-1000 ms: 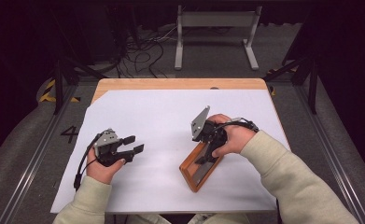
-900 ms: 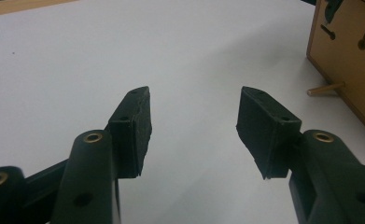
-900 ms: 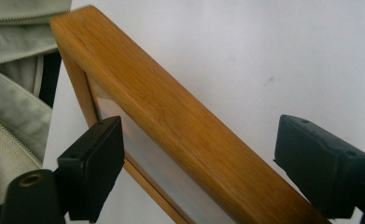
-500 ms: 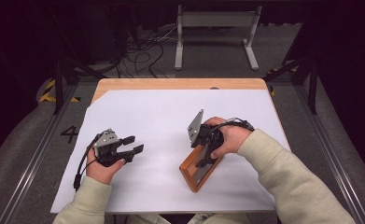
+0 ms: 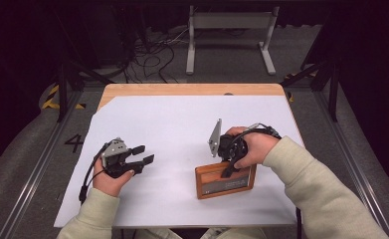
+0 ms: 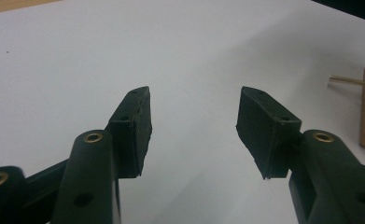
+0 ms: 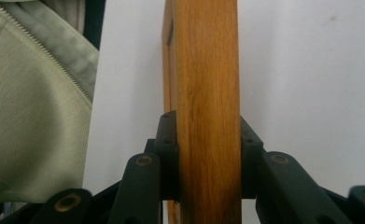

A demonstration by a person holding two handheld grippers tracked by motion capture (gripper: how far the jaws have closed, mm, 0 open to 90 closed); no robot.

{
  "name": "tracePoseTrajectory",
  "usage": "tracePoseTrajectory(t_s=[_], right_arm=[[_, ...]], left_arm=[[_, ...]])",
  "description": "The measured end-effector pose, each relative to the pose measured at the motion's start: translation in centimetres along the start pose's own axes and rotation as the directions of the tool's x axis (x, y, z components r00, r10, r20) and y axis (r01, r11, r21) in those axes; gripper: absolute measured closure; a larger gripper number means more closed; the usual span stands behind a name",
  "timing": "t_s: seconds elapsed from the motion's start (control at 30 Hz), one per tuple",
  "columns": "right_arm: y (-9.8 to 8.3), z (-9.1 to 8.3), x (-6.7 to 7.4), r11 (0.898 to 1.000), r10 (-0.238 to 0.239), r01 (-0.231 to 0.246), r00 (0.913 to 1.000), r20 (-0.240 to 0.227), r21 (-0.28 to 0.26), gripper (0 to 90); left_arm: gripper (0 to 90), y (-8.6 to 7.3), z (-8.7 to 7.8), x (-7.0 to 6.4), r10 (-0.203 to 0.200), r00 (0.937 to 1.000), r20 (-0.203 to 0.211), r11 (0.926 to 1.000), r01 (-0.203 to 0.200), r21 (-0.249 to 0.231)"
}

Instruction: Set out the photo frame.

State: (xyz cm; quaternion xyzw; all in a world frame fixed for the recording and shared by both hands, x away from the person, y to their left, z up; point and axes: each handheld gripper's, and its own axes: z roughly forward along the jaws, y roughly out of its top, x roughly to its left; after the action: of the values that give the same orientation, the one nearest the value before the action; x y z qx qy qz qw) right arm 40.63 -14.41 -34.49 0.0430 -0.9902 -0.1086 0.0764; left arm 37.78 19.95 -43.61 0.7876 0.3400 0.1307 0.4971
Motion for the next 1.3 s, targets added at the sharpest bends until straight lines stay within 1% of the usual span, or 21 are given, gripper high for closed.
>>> tracePoseTrajectory(t_s=[0.1,0.13,0.17,0.23,0.4,0.43,0.47,0.5,0.53,0.57,0.6,0.63,0.67,0.7,0.83,0.9,0.97,1.13,1.17,1.27,1.3], right_arm=[[0.2,-0.6,-0.2,1.000,0.020,-0.020,0.9996,0.021,-0.009,70.2],[0.3,-1.0,-0.4,0.999,0.045,-0.045,0.9985,0.031,-0.019,70.2],[0.6,-1.7,-0.8,0.996,0.077,-0.074,0.9953,0.060,-0.052,70.2],[0.7,-1.9,-1.0,0.995,0.084,-0.080,0.9941,0.069,-0.061,70.2],[1.9,-2.6,-3.1,0.988,0.130,-0.122,0.9865,0.099,-0.090,70.2],[2.1,-2.6,-3.7,0.988,0.136,-0.128,0.9857,0.100,-0.083,70.2],[2.4,-2.4,-4.7,0.987,0.149,-0.142,0.9833,0.105,-0.070,70.2],[2.4,-2.4,-4.7,0.987,0.149,-0.142,0.9833,0.105,-0.070,70.2],[2.5,-2.2,-5.8,0.986,0.161,-0.157,0.9812,0.106,-0.049,70.2],[2.5,-2.2,-5.8,0.986,0.161,-0.157,0.9812,0.106,-0.049,70.2],[2.6,-1.9,-6.9,0.985,0.171,-0.168,0.9802,0.100,-0.039,70.1],[2.6,-1.9,-6.9,0.985,0.171,-0.168,0.9802,0.100,-0.039,70.1],[2.6,-1.5,-7.7,0.983,0.183,-0.181,0.9783,0.096,-0.033,70.2],[2.6,-1.2,-8.1,0.982,0.189,-0.186,0.9778,0.091,-0.035,70.1],[2.4,-0.7,-9.0,0.980,0.199,-0.196,0.9769,0.078,-0.040,70.1],[2.3,-0.7,-9.4,0.983,0.180,-0.177,0.9816,0.063,-0.056,70.1],[2.2,-0.7,-9.5,0.985,0.169,-0.165,0.9828,0.074,-0.056,70.0],[2.1,-0.7,-9.5,0.985,0.166,-0.160,0.9823,0.087,-0.064,69.2],[2.1,-0.7,-9.5,0.985,0.164,-0.159,0.9817,0.096,-0.065,67.3],[1.9,-0.7,-9.7,0.985,0.165,-0.155,0.9724,0.165,-0.073,60.1],[1.9,-0.8,-9.8,0.985,0.164,-0.153,0.9710,0.174,-0.076,59.3]], left_arm=[[45.6,0.0,0.0,0.0,0.001,1.0000,-0.001,1.0000,-0.001,0.004],[45.6,0.0,0.0,0.0,0.001,1.0000,0.000,1.0000,-0.001,0.003],[45.6,0.0,0.1,0.0,0.005,1.0000,-0.001,1.0000,-0.005,0.001],[45.6,0.0,0.0,0.0,-0.002,1.0000,0.000,1.0000,0.002,0.003],[45.6,0.0,0.1,0.0,0.000,1.0000,0.004,1.0000,0.000,0.006],[45.6,0.0,0.1,0.0,0.000,1.0000,0.005,1.0000,0.000,0.006],[45.6,0.0,0.1,0.0,0.000,1.0000,0.004,1.0000,0.000,0.000],[45.6,0.0,0.1,0.0,0.000,1.0000,0.004,1.0000,0.000,0.000],[45.6,0.0,0.1,0.0,-0.011,0.9998,0.014,0.9999,0.011,0.007],[45.6,0.0,0.1,0.0,-0.011,0.9998,0.014,0.9999,0.011,0.007],[45.6,0.0,0.2,0.0,-0.005,0.9999,0.009,1.0000,0.005,0.005],[45.6,0.0,0.2,0.1,-0.001,0.9999,0.010,1.0000,0.001,0.004],[45.7,0.0,0.2,0.0,0.001,0.9999,0.012,1.0000,-0.001,0.006],[45.7,0.0,0.2,0.0,0.001,0.9999,0.012,1.0000,-0.001,0.006],[45.8,0.0,0.2,0.1,-0.007,0.9999,0.013,1.0000,0.006,0.003],[45.8,-0.1,0.2,0.1,-0.008,0.9999,0.013,1.0000,0.007,0.005],[45.7,-0.1,0.3,0.1,-0.007,0.9999,0.013,1.0000,0.006,0.007],[45.7,0.0,0.2,0.0,-0.009,0.9998,0.016,0.9999,0.009,0.007],[45.7,0.0,0.3,0.0,-0.008,0.9999,0.014,1.0000,0.008,0.006],[45.8,-0.1,0.3,0.0,-0.002,0.9998,0.018,0.9999,0.002,0.012],[45.8,-0.1,0.3,0.0,-0.002,0.9999,0.017,0.9999,0.001,0.010]])
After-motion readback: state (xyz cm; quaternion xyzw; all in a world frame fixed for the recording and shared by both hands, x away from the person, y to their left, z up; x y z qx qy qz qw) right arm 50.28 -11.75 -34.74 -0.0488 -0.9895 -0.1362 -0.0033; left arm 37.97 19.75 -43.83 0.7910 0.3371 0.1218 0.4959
